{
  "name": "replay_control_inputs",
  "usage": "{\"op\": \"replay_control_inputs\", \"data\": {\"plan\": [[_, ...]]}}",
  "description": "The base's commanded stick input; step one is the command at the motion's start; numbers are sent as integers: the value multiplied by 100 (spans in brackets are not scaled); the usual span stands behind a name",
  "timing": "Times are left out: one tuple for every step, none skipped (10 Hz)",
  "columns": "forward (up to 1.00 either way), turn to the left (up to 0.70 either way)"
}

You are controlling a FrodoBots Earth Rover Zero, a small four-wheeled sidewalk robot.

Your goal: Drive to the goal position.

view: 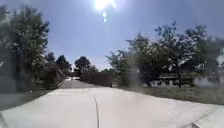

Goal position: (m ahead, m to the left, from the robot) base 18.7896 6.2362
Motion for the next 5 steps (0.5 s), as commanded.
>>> {"op": "replay_control_inputs", "data": {"plan": [[70, 14], [70, 14], [70, 14], [70, 14], [70, 14]]}}
